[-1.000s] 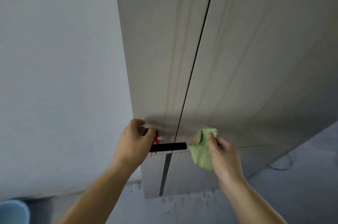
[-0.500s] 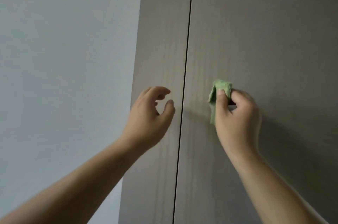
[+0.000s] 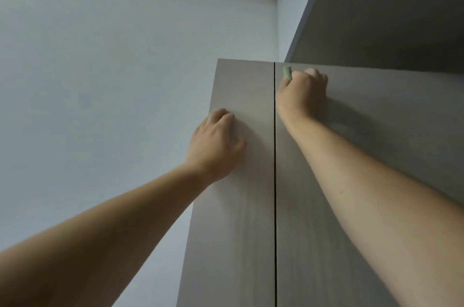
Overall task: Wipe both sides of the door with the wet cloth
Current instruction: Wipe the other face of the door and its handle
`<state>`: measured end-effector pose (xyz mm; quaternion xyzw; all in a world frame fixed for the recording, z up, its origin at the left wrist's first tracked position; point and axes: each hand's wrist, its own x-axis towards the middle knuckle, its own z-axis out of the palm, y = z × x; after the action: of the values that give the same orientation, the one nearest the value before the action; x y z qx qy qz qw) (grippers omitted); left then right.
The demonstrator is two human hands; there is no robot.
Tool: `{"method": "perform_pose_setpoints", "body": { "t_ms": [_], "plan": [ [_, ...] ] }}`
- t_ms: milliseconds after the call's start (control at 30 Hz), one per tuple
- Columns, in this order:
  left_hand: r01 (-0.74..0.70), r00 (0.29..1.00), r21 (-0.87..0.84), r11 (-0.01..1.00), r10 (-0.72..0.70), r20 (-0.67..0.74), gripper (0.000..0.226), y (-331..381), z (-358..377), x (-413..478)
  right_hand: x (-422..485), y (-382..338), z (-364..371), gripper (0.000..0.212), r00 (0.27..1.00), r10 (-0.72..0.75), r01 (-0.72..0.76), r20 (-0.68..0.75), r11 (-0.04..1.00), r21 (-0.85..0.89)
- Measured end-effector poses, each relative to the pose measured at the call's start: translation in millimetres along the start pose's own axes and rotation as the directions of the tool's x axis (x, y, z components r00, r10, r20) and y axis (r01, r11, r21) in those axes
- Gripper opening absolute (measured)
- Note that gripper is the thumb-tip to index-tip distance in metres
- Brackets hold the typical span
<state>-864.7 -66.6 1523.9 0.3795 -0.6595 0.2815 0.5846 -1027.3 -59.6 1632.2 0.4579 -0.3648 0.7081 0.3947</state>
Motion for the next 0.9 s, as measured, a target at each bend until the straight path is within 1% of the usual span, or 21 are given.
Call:
{"method": "perform_pose_setpoints", "body": {
  "t_ms": [67,133,167,233,333,400,433,467,533,567,600,633,667,700,733,800,833,867,900],
  "plan": [
    [-0.040,0.999,0.005,0.999,0.040,-0.037,0.058,-7.1,4.2,8.0,9.6,-17.2,20.0,0.040,0.997,-0.079,0.079,0.010,0.997,-0.016],
    [-0.093,0.994,0.017,0.996,0.093,-0.051,0.061,-16.8,10.4,7.8,7.8,-27.2,37.6,0.035,0.982,-0.180,0.181,0.060,0.984,-0.008],
    [-0.126,0.990,0.029,0.992,0.127,-0.054,0.063,-22.4,13.7,6.6,3.3,-28.4,44.1,0.033,0.968,-0.234,0.235,0.087,0.972,0.005],
    [-0.179,0.981,0.034,0.983,0.181,-0.071,0.070,-31.7,19.6,4.7,-5.6,-24.4,51.1,0.035,0.935,-0.339,0.336,0.107,0.941,0.044],
    [-0.213,0.974,0.028,0.977,0.214,-0.079,0.080,-37.6,24.9,5.1,-9.6,-11.7,51.6,0.040,0.876,-0.470,0.464,0.105,0.882,0.083],
    [-0.229,0.970,0.049,0.972,0.232,-0.070,0.083,-37.9,26.3,4.4,-8.5,-2.8,49.2,0.037,0.799,-0.586,0.578,0.134,0.810,0.097],
    [-0.233,0.969,0.062,0.971,0.236,-0.065,0.083,-37.8,26.9,3.5,-7.2,0.9,46.7,0.039,0.742,-0.650,0.640,0.162,0.760,0.113],
    [-0.238,0.968,0.076,0.968,0.243,-0.067,0.084,-37.9,27.6,3.1,-5.5,5.1,44.2,0.041,0.670,-0.717,0.709,0.193,0.695,0.118],
    [-0.247,0.964,0.110,0.963,0.255,-0.074,0.086,-37.0,27.8,2.5,-1.7,13.0,41.0,0.050,0.525,-0.817,0.831,0.238,0.553,0.067],
    [-0.246,0.964,0.134,0.960,0.257,-0.069,0.086,-36.4,27.9,2.3,0.0,15.1,39.2,0.054,0.471,-0.841,0.869,0.264,0.495,0.026],
    [-0.243,0.965,0.161,0.957,0.255,-0.061,0.085,-35.4,28.3,2.0,3.2,17.1,38.8,0.057,0.434,-0.846,0.890,0.310,0.455,-0.004],
    [-0.237,0.966,0.186,0.954,0.251,-0.056,0.084,-34.1,28.9,1.8,8.0,17.6,38.6,0.062,0.412,-0.830,0.899,0.377,0.438,-0.017],
    [-0.228,0.968,0.207,0.951,0.244,-0.055,0.084,-31.5,29.3,1.3,14.0,15.9,38.9,0.068,0.405,-0.795,0.895,0.452,0.446,-0.017],
    [-0.215,0.971,0.227,0.950,0.234,-0.058,0.085,-28.5,30.3,1.2,22.2,12.4,41.1,0.073,0.414,-0.748,0.877,0.518,0.480,-0.007],
    [-0.204,0.972,0.245,0.948,0.225,-0.061,0.084,-24.8,31.3,1.8,32.9,6.4,44.4,0.076,0.444,-0.698,0.840,0.561,0.542,0.009],
    [-0.183,0.978,0.261,0.948,0.202,-0.046,0.081,-18.1,33.7,2.6,51.8,-9.2,51.7,0.077,0.532,-0.595,0.731,0.602,0.682,0.028],
    [-0.175,0.980,0.254,0.951,0.192,-0.043,0.080,-17.0,34.7,2.1,54.0,-16.7,55.3,0.075,0.553,-0.567,0.704,0.610,0.710,0.023],
    [-0.174,0.979,0.240,0.955,0.193,-0.059,0.080,-17.3,35.6,0.3,48.7,-20.8,58.3,0.075,0.542,-0.573,0.710,0.614,0.704,0.030],
    [-0.180,0.975,0.219,0.959,0.203,-0.089,0.080,-18.6,35.9,-2.8,38.4,-22.1,59.0,0.075,0.496,-0.608,0.743,0.620,0.667,0.059]
  ]
}}
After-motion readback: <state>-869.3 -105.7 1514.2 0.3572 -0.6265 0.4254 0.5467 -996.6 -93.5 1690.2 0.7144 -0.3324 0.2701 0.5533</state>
